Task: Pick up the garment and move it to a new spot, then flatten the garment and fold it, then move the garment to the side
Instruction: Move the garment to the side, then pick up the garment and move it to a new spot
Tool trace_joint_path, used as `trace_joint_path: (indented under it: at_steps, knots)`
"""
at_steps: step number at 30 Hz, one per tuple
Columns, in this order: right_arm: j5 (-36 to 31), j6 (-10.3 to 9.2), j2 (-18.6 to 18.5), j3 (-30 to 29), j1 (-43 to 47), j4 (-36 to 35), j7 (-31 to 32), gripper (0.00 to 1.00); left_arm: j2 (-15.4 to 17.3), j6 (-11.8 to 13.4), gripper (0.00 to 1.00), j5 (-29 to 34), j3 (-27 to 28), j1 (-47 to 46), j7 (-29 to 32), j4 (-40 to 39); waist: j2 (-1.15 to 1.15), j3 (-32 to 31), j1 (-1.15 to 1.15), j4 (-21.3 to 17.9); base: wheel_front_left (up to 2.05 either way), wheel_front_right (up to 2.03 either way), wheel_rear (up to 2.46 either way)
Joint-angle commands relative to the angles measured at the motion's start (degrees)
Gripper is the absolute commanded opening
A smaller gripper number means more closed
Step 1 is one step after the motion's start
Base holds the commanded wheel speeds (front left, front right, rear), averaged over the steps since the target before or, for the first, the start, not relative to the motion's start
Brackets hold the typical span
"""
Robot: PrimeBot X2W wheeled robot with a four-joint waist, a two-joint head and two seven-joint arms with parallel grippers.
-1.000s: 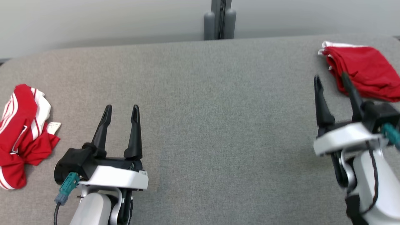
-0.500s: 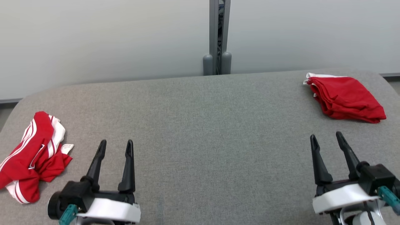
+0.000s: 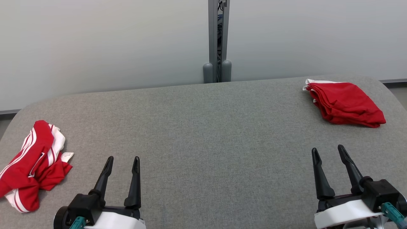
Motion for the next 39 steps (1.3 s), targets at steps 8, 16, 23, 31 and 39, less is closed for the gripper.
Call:
trace_joint_path:
  at_steps: [8,16,23,31,39]
  knots:
    - [-0.4,0.01,-0.1,0.3,0.4,-0.4,0.0,1.0,0.2,0.0,1.0,1.0,-0.2,0.1,-0.2,1.0,0.0,0.2,0.0,0.6,0.0,0.0,0.0]
    - [0.0,0.01,-0.8,0.5,0.8,-0.3,0.0,1.0,0.2,-0.3,1.0,0.3,-0.8,-0.4,-0.2,1.7,0.0,0.2,0.0,2.0,0.0,0.0,0.0]
    - [0.7,0.01,-1.2,2.1,1.1,-0.7,0.0,1.0,0.2,0.5,1.0,0.0,-1.4,-1.0,-0.2,1.2,0.0,0.3,0.0,6.7,0.0,0.0,0.0]
    - [1.2,0.01,-1.7,2.8,1.4,-2.1,-0.1,1.0,0.2,1.6,1.0,-0.7,-2.0,-0.9,-0.2,-0.9,0.0,1.0,0.0,14.9,0.0,0.0,0.0]
    - [1.6,0.01,-2.0,3.7,1.7,-2.9,0.0,1.0,0.2,3.4,1.0,-0.8,-2.1,0.3,-0.2,-3.5,0.0,1.4,0.0,21.7,0.0,0.0,0.0]
